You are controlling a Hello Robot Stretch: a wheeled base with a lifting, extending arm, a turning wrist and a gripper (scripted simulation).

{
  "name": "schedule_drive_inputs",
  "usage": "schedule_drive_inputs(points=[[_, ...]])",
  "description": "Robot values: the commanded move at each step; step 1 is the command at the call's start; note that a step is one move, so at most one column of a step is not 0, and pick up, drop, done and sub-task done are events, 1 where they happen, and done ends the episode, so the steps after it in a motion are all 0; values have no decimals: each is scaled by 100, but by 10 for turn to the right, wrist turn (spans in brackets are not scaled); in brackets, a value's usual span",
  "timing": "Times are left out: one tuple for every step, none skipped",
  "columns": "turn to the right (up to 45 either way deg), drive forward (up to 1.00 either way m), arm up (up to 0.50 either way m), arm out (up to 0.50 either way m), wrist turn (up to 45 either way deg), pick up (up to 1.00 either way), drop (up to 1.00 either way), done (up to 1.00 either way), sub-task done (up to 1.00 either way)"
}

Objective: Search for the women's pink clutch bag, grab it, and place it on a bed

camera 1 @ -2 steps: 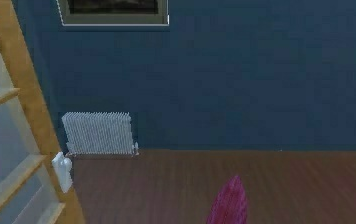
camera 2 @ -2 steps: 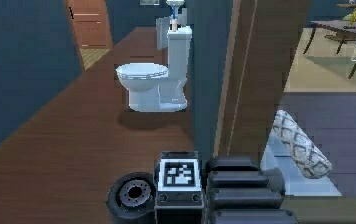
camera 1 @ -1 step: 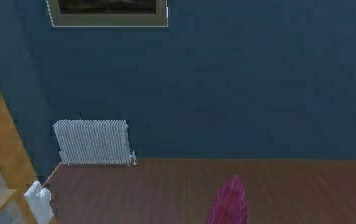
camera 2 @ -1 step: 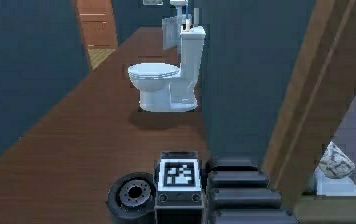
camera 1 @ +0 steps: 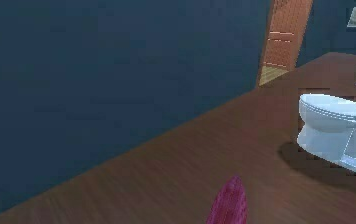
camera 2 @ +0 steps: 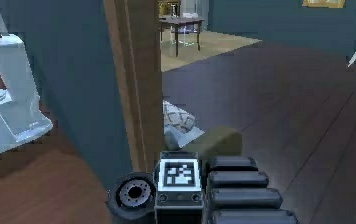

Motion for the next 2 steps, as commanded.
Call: schedule_drive_inputs(points=[[180, 0, 0, 0, 0, 0, 0, 0, 0], [0, 100, 0, 0, 0, 0, 0, 0, 0]])
